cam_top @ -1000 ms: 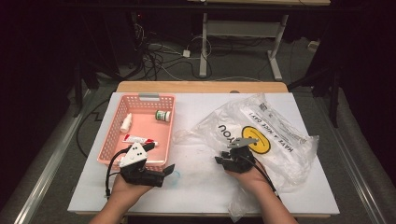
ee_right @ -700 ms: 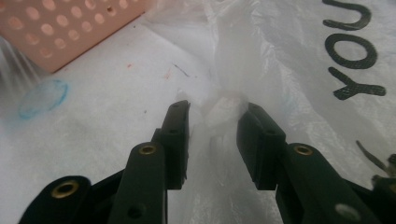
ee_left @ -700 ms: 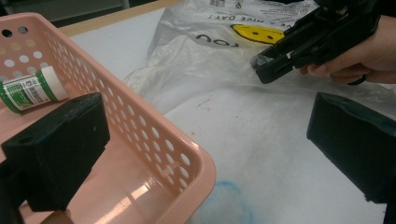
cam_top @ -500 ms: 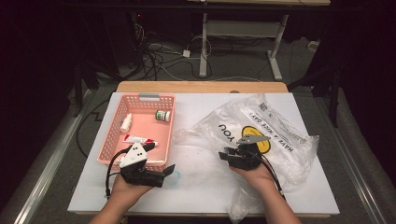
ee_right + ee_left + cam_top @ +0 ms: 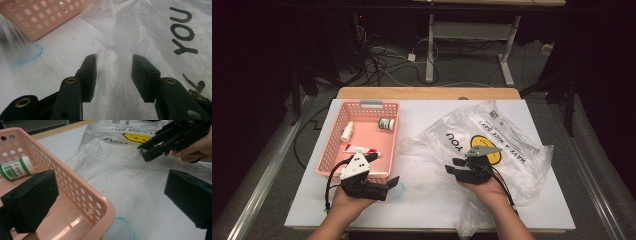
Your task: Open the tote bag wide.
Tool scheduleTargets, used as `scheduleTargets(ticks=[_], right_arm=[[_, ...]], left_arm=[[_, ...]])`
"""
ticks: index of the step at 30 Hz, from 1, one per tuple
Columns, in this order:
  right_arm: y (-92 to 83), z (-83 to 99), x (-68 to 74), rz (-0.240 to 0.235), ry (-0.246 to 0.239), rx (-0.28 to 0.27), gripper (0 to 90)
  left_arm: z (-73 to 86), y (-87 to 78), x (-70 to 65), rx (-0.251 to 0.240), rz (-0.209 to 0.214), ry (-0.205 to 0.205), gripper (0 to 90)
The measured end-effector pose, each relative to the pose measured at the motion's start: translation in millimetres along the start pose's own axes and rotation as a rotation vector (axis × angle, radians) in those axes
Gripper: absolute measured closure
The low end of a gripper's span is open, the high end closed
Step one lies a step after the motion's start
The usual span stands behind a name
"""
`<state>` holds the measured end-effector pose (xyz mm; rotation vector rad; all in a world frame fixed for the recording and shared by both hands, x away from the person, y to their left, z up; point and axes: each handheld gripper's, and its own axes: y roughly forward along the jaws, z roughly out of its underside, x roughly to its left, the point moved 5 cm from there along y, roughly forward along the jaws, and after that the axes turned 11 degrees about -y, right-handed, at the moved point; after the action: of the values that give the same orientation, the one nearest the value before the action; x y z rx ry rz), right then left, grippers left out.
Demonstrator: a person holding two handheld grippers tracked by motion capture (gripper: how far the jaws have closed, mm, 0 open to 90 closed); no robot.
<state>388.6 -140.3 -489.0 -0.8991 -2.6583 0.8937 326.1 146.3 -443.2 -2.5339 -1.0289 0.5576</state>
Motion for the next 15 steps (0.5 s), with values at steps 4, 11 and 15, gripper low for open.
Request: scheduleTargets(ticks=[4,11,15], right_arm=[[3.3,0.0,1.6,0.038,-0.029,0.020,56.7],[26.5,3.2,10.0,0.076,-0.105,0.107,55.3],[31.2,6.2,8.1,0.101,-0.121,0.140,58.9]], left_arm=[[0.0,0.2,-0.7,-0.001,0.001,0.000,0.0],[-0.1,-0.1,-0.1,-0.002,0.001,-0.003,0.0],[0.2,0.0,0.2,-0.001,0.001,-0.007,0.0]])
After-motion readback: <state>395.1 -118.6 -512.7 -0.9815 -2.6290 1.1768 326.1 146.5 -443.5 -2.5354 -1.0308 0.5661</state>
